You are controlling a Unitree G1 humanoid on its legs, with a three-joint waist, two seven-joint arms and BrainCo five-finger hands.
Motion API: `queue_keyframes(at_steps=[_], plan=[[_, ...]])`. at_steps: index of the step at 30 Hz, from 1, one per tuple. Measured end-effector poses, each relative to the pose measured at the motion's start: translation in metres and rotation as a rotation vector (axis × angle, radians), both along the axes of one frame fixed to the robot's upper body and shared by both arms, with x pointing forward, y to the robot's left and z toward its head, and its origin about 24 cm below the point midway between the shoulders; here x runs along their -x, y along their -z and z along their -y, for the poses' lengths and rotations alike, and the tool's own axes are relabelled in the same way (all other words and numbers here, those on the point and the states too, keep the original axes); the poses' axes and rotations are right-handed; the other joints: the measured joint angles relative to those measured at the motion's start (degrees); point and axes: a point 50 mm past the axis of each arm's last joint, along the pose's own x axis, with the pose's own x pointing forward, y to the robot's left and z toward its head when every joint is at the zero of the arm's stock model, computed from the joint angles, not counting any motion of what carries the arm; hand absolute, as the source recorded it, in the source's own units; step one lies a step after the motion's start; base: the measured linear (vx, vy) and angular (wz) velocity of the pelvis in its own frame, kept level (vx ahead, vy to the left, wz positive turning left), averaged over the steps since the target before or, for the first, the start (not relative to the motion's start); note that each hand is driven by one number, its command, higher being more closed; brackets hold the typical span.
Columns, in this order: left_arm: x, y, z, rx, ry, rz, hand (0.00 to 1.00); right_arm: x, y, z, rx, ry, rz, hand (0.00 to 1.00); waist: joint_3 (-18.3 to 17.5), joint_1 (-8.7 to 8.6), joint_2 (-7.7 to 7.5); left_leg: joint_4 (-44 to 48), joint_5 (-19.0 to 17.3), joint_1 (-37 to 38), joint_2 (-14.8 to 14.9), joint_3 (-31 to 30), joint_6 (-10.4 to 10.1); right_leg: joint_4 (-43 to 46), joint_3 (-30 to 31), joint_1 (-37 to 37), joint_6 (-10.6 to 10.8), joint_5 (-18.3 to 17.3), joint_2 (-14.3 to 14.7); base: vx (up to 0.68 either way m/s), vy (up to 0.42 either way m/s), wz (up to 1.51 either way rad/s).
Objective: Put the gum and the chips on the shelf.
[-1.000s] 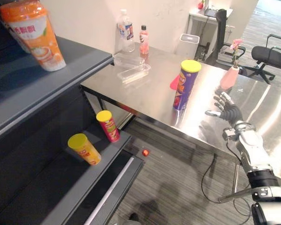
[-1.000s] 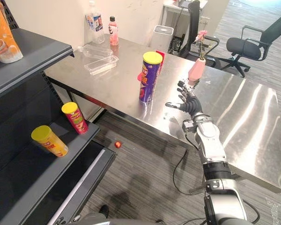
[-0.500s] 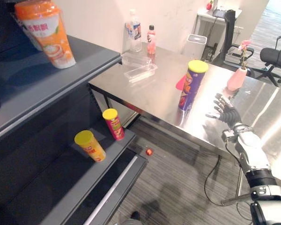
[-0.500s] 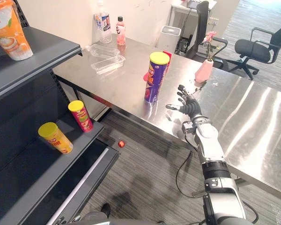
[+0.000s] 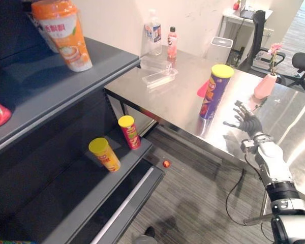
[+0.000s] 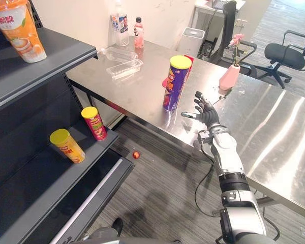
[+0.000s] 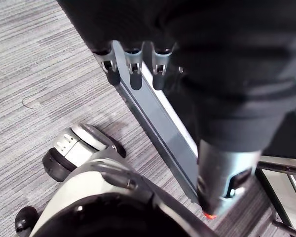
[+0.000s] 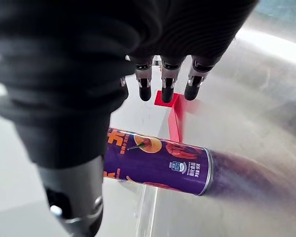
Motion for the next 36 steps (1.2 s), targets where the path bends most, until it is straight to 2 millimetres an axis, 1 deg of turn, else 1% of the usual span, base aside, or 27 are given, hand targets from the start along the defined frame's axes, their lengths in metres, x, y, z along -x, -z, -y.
queue_keyframes(at_steps=[5,12,17,20,21,23,25,27,29,31,34,36], plan=[[-0.001,0.0,0.001,0.001,0.007,0.003,0.0,-0.007,-0.006,0.001,-0.007,0.028,0.012,0.0,0.4,0.01,0.23,0.0,0.3,0.0,-0.1,-0.6,0.0,0.4,-0.3,0.0,-0.1,-0.1,-0.2,-0.02,0.008,0.03],[-0.002,0.0,0.004,0.008,0.025,0.001,0.0,-0.014,-0.023,-0.002,-0.005,0.03,0.062,0.0,1.9,0.25,0.77,0.0,0.8,-0.4,-0.2,-1.2,0.0,0.9,-0.7,0.0,-0.1,-0.1,-0.3,-0.04,0.013,0.05],[-0.001,0.001,0.005,0.011,0.033,-0.002,0.0,-0.017,-0.026,0.006,0.009,0.062,0.056,0.0,2.2,0.64,0.78,0.0,0.9,-0.5,-0.3,-1.3,0.2,1.6,-0.5,-0.2,-0.3,-0.3,-0.7,-0.03,0.024,0.02],[-0.001,0.001,0.006,0.013,0.035,-0.005,0.0,-0.02,-0.036,0.008,0.021,0.067,0.083,0.0,2.5,0.87,1.01,0.0,1.2,-1.0,-0.3,-1.3,0.2,2.0,-0.4,-0.9,-0.4,-0.4,-0.8,-0.04,0.019,-0.01],[-0.002,0.001,0.006,0.015,0.042,-0.007,0.0,-0.02,-0.041,0.01,0.03,0.073,0.093,0.0,2.8,1.23,1.25,0.0,1.2,-1.0,-0.2,-1.3,0.2,2.8,-0.3,-1.1,-0.1,-0.7,-1.1,-0.03,0.013,0.07],[-0.002,0.001,0.007,0.017,0.049,-0.008,0.0,-0.019,-0.047,0.018,0.058,0.096,0.104,0.0,2.9,1.71,1.53,0.0,1.3,-1.1,-0.4,-1.8,0.4,4.9,-0.3,-1.4,0.2,-1.9,-1.8,-0.03,0.016,0.14],[0.0,0.001,0.007,0.019,0.051,-0.013,0.0,-0.021,-0.058,0.021,0.071,0.105,0.132,0.0,2.9,2.09,1.59,0.0,1.4,-1.4,-0.4,-2.0,0.6,7.1,-0.3,-2.4,0.3,-3.0,-2.6,-0.03,0.015,0.09],[-0.001,0.001,0.007,0.02,0.064,-0.012,0.0,-0.022,-0.072,0.027,0.093,0.12,0.163,0.0,3.3,2.96,1.54,0.0,1.7,-2.1,-0.6,-2.4,0.9,9.2,1.1,-3.5,0.5,-4.3,-3.2,-0.03,0.005,0.12],[0.001,0.002,0.008,0.022,0.067,-0.018,0.0,-0.023,-0.076,0.03,0.103,0.131,0.169,0.0,3.3,3.11,1.5,0.0,1.9,-2.1,-1.0,-2.9,1.2,11.0,1.3,-3.7,0.7,-5.4,-4.2,-0.02,0.0,0.19],[0.006,0.002,0.01,0.033,0.082,-0.032,0.0,-0.027,-0.083,0.03,0.103,0.14,0.182,0.0,3.6,3.18,1.39,0.0,2.0,-2.2,-1.2,-2.9,1.3,12.5,2.2,-4.4,0.5,-6.1,-4.8,-0.03,0.005,0.08],[0.011,0.003,0.011,0.042,0.114,-0.048,0.0,-0.029,-0.093,0.03,0.112,0.154,0.208,0.0,4.1,3.43,1.45,0.0,2.3,-2.9,-1.7,-2.8,1.8,13.6,2.8,-5.3,0.7,-6.6,-5.5,-0.03,-0.003,0.04],[0.013,0.003,0.012,0.047,0.121,-0.053,0.0,-0.029,-0.095,0.031,0.112,0.155,0.211,0.0,4.2,3.56,1.5,0.0,2.2,-2.9,-2.0,-2.8,2.0,13.7,2.8,-5.3,0.7,-6.6,-5.8,-0.02,-0.001,0.04]])
